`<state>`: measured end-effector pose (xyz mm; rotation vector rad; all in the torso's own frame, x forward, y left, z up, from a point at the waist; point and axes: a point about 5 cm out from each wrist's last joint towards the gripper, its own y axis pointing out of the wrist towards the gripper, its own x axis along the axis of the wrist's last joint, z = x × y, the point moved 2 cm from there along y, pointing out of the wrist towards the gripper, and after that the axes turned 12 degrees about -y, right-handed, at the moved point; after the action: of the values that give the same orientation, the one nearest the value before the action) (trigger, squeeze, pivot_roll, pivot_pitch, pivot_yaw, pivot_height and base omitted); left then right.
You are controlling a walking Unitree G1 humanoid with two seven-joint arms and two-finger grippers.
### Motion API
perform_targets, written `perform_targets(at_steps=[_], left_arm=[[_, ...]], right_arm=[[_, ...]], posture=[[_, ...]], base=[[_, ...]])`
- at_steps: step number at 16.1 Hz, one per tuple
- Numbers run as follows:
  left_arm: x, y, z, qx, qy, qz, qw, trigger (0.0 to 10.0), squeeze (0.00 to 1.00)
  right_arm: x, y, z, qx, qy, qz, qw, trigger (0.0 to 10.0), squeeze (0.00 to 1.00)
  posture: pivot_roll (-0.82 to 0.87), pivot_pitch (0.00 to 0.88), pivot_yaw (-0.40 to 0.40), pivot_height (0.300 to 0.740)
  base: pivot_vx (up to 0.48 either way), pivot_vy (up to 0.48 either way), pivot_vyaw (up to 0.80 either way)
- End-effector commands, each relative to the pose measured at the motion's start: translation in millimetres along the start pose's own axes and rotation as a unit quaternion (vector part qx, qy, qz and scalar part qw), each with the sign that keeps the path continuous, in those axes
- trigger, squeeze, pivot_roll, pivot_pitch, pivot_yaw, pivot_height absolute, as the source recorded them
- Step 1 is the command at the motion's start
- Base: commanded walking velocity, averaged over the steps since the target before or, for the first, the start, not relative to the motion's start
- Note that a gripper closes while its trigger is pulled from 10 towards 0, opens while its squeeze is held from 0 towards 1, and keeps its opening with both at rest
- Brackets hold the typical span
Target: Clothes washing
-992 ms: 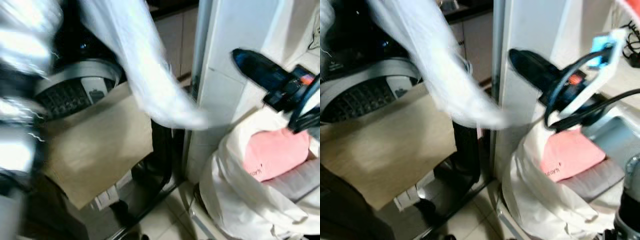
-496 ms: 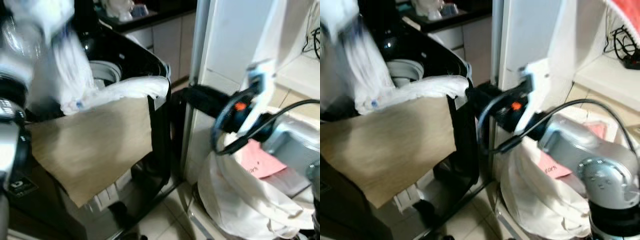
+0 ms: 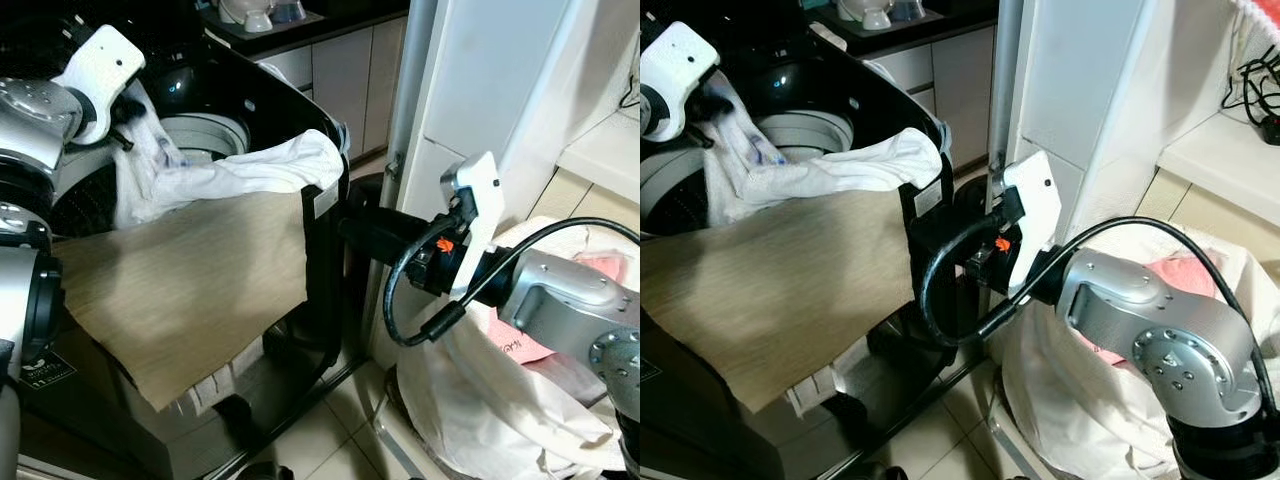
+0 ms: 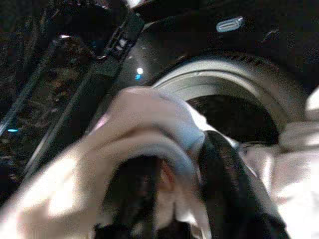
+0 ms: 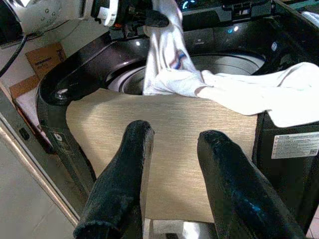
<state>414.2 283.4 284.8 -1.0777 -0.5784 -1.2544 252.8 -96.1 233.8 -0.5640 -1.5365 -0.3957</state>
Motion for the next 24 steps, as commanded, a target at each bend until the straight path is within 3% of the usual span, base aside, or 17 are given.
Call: perform_targets(at_steps=[1, 4, 7, 8, 9, 10, 11, 12, 13, 14, 15, 16, 17, 18, 20, 22, 24], left_arm=[[13, -9.7, 14.7, 0.022, 0.010, -0.014, 1.000, 10.0, 1.00], [17, -21.4, 38.5, 0.106, 0.068, -0.021, 0.992, 10.0, 1.00], [26, -27.5, 47.9, 0.165, 0.111, -0.052, 0.979, 10.0, 1.00], [33, -27.4, 45.2, 0.160, 0.095, -0.081, 0.979, 10.0, 1.00], [46, -23.9, 32.3, 0.109, 0.029, -0.135, 0.984, 10.0, 0.96], [52, -20.2, 21.4, 0.069, -0.015, -0.158, 0.985, 10.0, 0.21], [60, -9.8, -8.4, -0.014, -0.095, -0.190, 0.977, 10.0, 0.00], [59, -1.6, -33.0, -0.064, -0.156, -0.203, 0.965, 10.0, 0.00], [58, 2.7, -47.5, -0.084, -0.205, -0.213, 0.952, 10.0, 0.00], [44, 10.6, -88.3, -0.110, -0.293, -0.205, 0.927, 10.0, 0.00], [33, 9.3, -118.7, -0.131, -0.324, -0.194, 0.916, 10.0, 0.00], [34, 5.5, -127.6, -0.136, -0.333, -0.209, 0.910, 10.0, 0.00], [43, -4.7, -140.2, -0.150, -0.351, -0.250, 0.890, 10.0, 0.00], [59, -15.6, -147.0, -0.138, -0.339, -0.298, 0.881, 10.0, 0.00], [73, -29.0, -143.6, -0.119, -0.339, -0.331, 0.872, 10.0, 0.00], [67, -46.6, -150.0, -0.139, -0.331, -0.325, 0.875, 10.0, 0.00], [45, -49.2, -168.4, -0.162, -0.333, -0.292, 0.882, 10.0, 0.00]], right_arm=[[0, 0.7, -0.3, -0.004, -0.008, 0.005, 1.000, 10.0, 0.00], [6, -0.9, -23.2, -0.073, 0.002, -0.012, 0.997, 10.0, 0.00], [5, -4.1, -37.1, -0.115, 0.001, -0.008, 0.993, 10.0, 0.00], [5, -5.7, -41.6, -0.132, -0.004, -0.006, 0.991, 10.0, 0.00], [6, -7.6, -46.2, -0.148, -0.006, -0.010, 0.989, 10.0, 0.00], [6, -8.4, -48.2, -0.156, -0.007, -0.010, 0.988, 10.0, 0.00], [4, -10.0, -53.9, -0.187, -0.025, 0.003, 0.982, 10.0, 0.00], [1, -10.5, -56.8, -0.223, -0.043, 0.004, 0.974, 10.0, 0.00], [2, -12.6, -60.4, -0.259, -0.060, -0.010, 0.964, 10.0, 0.00], [1, -16.0, -61.8, -0.306, -0.060, -0.033, 0.950, 10.0, 0.00], [1, -17.4, -60.4, -0.321, -0.038, -0.052, 0.945, 10.0, 0.00], [2, -17.3, -58.4, -0.320, -0.044, -0.055, 0.945, 10.0, 0.00], [8, -16.6, -54.0, -0.317, -0.079, -0.059, 0.943, 10.0, 0.00], [16, -15.8, -51.3, -0.322, -0.071, -0.092, 0.939, 10.0, 0.00], [21, -15.3, -50.0, -0.328, -0.068, -0.118, 0.935, 10.0, 0.00], [20, -11.8, -46.9, -0.320, -0.080, -0.119, 0.937, 10.0, 0.00], [15, -8.4, -46.2, -0.312, -0.084, -0.110, 0.940, 10.0, 0.00]], posture=[[-0.08, 0.000, 0.082, 0.740], [-0.08, 0.000, 0.083, 0.740], [-0.07, 0.000, 0.078, 0.740], [-0.07, 0.000, 0.078, 0.740], [-0.07, 0.000, 0.078, 0.740], [-0.07, 0.000, 0.078, 0.740], [-0.07, 0.000, 0.078, 0.740], [-0.07, 0.000, 0.081, 0.740], [-0.07, 0.000, 0.082, 0.740], [-0.08, 0.000, 0.085, 0.740], [-0.09, 0.000, 0.084, 0.740], [-0.09, 0.000, 0.084, 0.740], [-0.09, 0.000, 0.086, 0.740], [-0.09, 0.000, 0.084, 0.740], [-0.09, 0.000, 0.075, 0.740], [-0.08, 0.000, 0.067, 0.740], [-0.08, 0.000, 0.059, 0.740]], base=[[0.000, 0.000, 0.00], [0.000, 0.000, 0.00], [0.000, 0.000, 0.00], [0.000, 0.000, 0.00], [0.000, 0.000, 0.00], [0.000, 0.000, 0.00], [0.000, 0.000, 0.00], [0.000, 0.000, 0.00], [0.000, 0.000, 0.00], [0.000, 0.000, 0.00], [0.000, 0.000, 0.00], [0.000, 0.000, 0.80], [0.000, 0.000, 0.80], [0.000, 0.000, 0.80], [0.000, 0.000, 0.80], [0.000, 0.000, 0.80], [0.000, 0.000, 0.80]])
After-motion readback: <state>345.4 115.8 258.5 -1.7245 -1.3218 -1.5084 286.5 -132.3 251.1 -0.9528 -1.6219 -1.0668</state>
